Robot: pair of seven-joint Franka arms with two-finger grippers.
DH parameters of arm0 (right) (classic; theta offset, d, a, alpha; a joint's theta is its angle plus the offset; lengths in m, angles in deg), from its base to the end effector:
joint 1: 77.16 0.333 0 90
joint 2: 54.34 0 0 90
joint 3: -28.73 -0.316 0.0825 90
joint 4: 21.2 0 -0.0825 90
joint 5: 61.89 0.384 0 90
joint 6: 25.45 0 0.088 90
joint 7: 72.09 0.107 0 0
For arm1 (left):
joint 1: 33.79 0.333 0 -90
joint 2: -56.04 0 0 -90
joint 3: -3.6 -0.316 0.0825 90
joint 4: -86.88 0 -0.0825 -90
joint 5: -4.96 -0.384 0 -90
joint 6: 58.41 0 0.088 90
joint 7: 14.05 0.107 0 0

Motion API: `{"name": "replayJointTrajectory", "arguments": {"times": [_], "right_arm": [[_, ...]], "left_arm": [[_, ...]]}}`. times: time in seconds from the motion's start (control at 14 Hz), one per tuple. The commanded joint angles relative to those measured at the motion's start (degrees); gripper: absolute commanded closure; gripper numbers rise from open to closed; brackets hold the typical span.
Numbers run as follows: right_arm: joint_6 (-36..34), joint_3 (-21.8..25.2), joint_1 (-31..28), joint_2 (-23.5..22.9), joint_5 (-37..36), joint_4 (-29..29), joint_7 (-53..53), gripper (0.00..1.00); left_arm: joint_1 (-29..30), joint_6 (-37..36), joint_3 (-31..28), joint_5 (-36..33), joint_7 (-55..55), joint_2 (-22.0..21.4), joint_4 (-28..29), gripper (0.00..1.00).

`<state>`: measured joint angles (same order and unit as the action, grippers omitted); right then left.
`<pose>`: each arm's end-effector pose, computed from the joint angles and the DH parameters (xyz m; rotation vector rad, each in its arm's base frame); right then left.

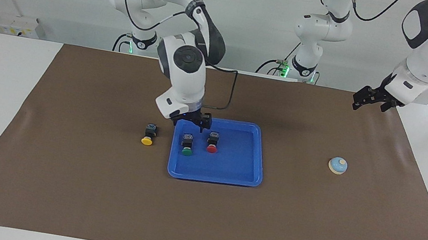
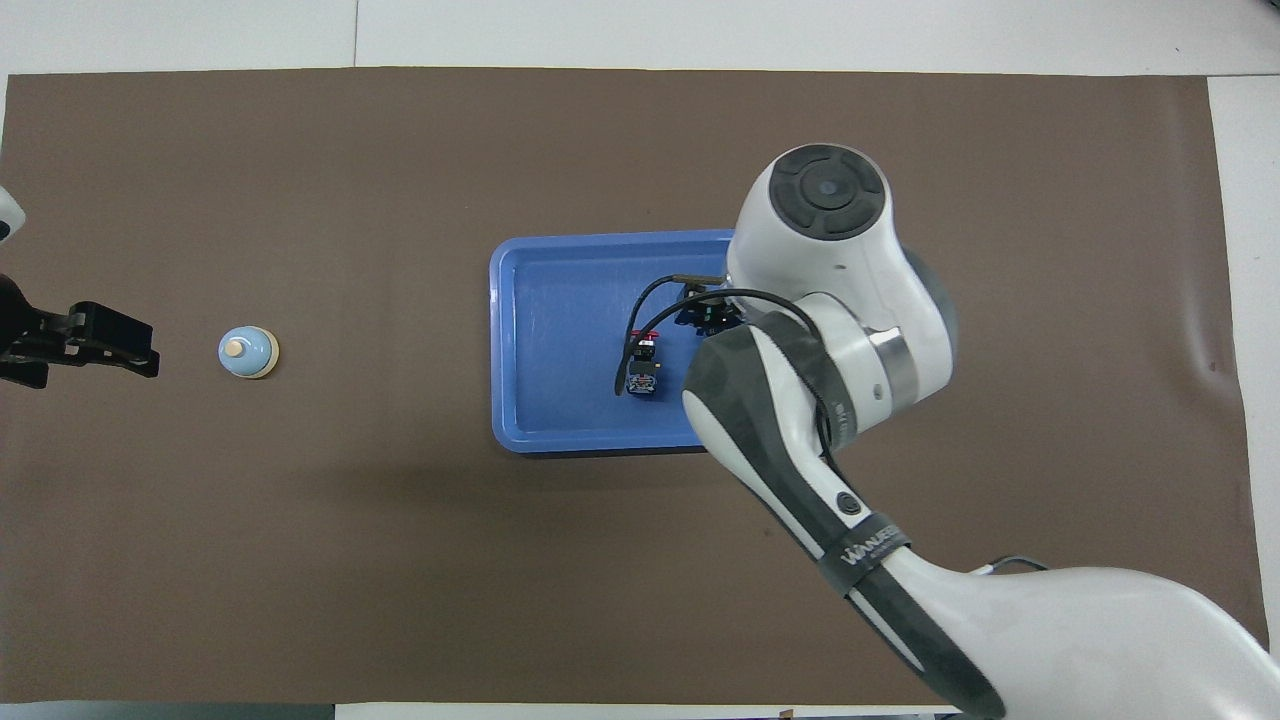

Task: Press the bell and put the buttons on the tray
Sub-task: 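Carry the red button into the blue tray and release it, then move the right gripper to the yellow button and grasp it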

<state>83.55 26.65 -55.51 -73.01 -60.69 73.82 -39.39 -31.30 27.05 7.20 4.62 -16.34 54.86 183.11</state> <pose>0.5889 0.2582 0.4135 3.1168 -0.2587 -0.1357 0.5346 -0.0100 0.5788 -3.1183 -0.0323 0.2612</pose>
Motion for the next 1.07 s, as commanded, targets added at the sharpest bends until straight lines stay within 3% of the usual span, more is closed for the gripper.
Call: {"name": "replayJointTrajectory", "arguments": {"times": [0.0,0.29,0.86,1.0], "right_arm": [[0.2,-0.7,-6.9,4.4,-1.4,7.0,-5.5,0.0],[8.7,-0.7,-11.1,7.9,-1.4,18.1,-8.2,0.0],[13.4,-0.8,-10.3,6.9,-0.7,20.8,-12.3,0.0],[17.6,-0.8,-10.2,6.2,-0.7,22.7,-13.5,0.0]], "left_arm": [[-0.1,-1.1,-0.3,0.5,-0.6,-0.5,-0.3,0.0],[-0.1,-1.1,-0.3,0.5,-0.6,-0.5,-0.3,0.0],[-0.1,-1.1,-0.3,0.5,-0.6,-0.5,-0.3,0.0],[-0.1,-1.1,-0.3,0.5,-0.6,-0.5,-0.3,0.0]]}}
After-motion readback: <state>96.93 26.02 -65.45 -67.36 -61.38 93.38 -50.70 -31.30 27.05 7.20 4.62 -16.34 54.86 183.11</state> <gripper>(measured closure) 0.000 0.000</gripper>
